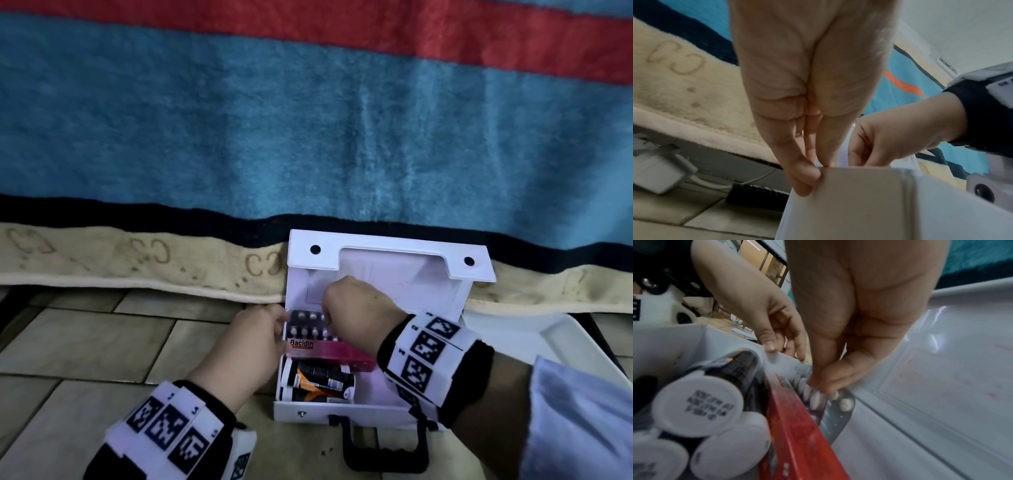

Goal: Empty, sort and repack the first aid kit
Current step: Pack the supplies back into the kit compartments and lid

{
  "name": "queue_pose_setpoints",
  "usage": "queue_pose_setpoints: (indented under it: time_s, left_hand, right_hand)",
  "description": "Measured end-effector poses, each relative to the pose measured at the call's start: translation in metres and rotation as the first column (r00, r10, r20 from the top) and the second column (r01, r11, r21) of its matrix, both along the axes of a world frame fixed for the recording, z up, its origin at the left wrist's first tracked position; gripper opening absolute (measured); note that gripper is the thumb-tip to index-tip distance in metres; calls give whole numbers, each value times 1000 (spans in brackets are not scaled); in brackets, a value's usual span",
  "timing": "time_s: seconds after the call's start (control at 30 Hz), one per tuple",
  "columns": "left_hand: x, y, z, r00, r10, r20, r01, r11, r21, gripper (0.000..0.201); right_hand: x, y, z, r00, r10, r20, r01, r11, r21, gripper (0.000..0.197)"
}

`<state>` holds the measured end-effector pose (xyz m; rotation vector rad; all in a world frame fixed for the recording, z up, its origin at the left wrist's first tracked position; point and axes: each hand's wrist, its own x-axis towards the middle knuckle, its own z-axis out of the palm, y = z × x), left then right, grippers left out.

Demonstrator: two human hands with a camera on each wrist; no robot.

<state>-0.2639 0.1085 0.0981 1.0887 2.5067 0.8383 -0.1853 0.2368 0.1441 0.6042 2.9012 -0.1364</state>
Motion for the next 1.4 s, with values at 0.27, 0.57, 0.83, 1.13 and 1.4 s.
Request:
queue_pose_setpoints:
  time_s: [0.27, 0.57, 0.83, 1.13, 1.4]
  left_hand:
    - [4, -3, -4, 963, -192, -190, 193, 981, -17, 39]
    - [6, 7, -14, 930, -279, -240, 255, 959, -127, 55]
    - [7, 7, -11, 936, -253, -245, 224, 965, -138, 46]
    - [26, 5, 20, 916, -252, -312, 253, 967, -39, 29]
    - [95, 28, 58, 834, -462, -302, 485, 875, -1, 24]
  right_hand:
    - [11, 22, 17, 993, -96, 64, 96, 995, 2, 13]
    - [24, 30, 8, 991, -65, 119, 87, 979, -187, 25]
    - [25, 31, 4, 992, -30, 119, 58, 968, -243, 30]
    - [84, 36, 64, 992, -123, -15, 118, 974, -193, 35]
    - [223, 36, 90, 804, -557, -208, 509, 825, -243, 24]
